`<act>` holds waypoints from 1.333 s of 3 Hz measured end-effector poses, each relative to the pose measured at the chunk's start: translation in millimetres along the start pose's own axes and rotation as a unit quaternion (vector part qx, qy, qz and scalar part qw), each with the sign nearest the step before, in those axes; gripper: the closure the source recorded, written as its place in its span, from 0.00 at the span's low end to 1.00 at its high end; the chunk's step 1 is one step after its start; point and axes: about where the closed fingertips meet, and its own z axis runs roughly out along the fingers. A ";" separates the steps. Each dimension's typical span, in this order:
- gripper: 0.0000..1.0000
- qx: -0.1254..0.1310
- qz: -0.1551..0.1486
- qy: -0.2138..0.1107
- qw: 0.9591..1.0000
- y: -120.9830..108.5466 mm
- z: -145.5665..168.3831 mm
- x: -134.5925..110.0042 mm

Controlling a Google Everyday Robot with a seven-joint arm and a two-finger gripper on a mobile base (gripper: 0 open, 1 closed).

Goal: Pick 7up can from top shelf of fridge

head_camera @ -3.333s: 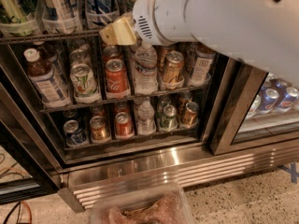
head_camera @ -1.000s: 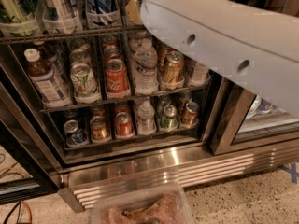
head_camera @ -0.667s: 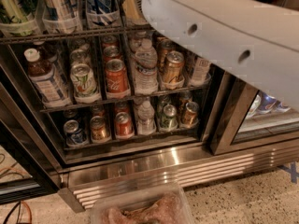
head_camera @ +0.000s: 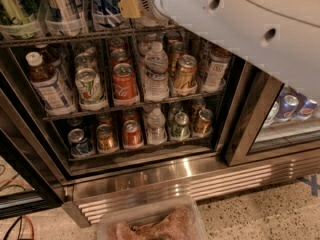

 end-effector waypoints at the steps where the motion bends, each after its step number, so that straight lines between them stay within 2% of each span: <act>1: 0.26 -0.001 0.001 -0.009 1.000 -3.5 3.7 -7.0; 4: 0.22 0.064 0.012 -0.023 0.998 -48.7 15.2 -13.8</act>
Offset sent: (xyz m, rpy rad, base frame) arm 0.0308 -0.0343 0.0091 0.0143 -0.0542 -0.1067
